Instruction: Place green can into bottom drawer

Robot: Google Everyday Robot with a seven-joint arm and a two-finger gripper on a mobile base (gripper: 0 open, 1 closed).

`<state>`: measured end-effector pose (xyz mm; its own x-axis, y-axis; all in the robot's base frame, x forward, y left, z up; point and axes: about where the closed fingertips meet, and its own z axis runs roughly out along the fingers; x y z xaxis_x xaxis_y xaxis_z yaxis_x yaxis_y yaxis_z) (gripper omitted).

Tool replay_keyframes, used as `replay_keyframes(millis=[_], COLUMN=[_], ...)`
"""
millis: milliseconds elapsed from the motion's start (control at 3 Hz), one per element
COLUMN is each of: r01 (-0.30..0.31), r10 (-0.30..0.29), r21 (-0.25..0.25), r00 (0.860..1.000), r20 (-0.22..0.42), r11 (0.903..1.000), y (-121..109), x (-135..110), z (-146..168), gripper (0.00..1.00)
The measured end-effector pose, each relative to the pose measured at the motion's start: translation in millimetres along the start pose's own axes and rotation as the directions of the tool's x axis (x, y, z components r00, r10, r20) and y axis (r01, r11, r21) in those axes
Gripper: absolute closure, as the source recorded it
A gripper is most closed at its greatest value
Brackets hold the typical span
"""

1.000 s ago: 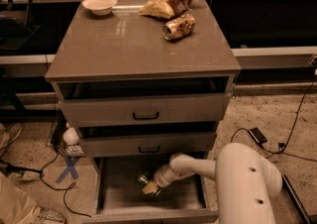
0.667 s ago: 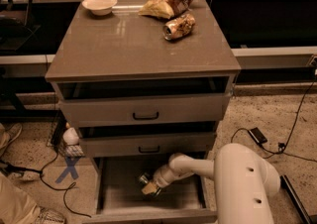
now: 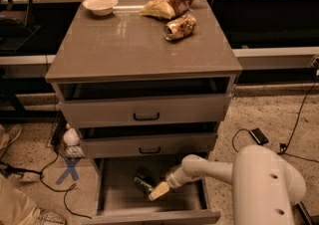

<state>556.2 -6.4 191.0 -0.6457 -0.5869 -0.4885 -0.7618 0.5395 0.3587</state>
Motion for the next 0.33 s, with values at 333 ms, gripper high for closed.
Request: replay_keyframes(millis=[333], r01=[0.028], r10=[-0.028], r21=[0.053], r00=[1.000], r20=[0.008], r11=[0.9982], y=[-6.5], x=[-1.1], z=[-65.1], gripper=[0.00])
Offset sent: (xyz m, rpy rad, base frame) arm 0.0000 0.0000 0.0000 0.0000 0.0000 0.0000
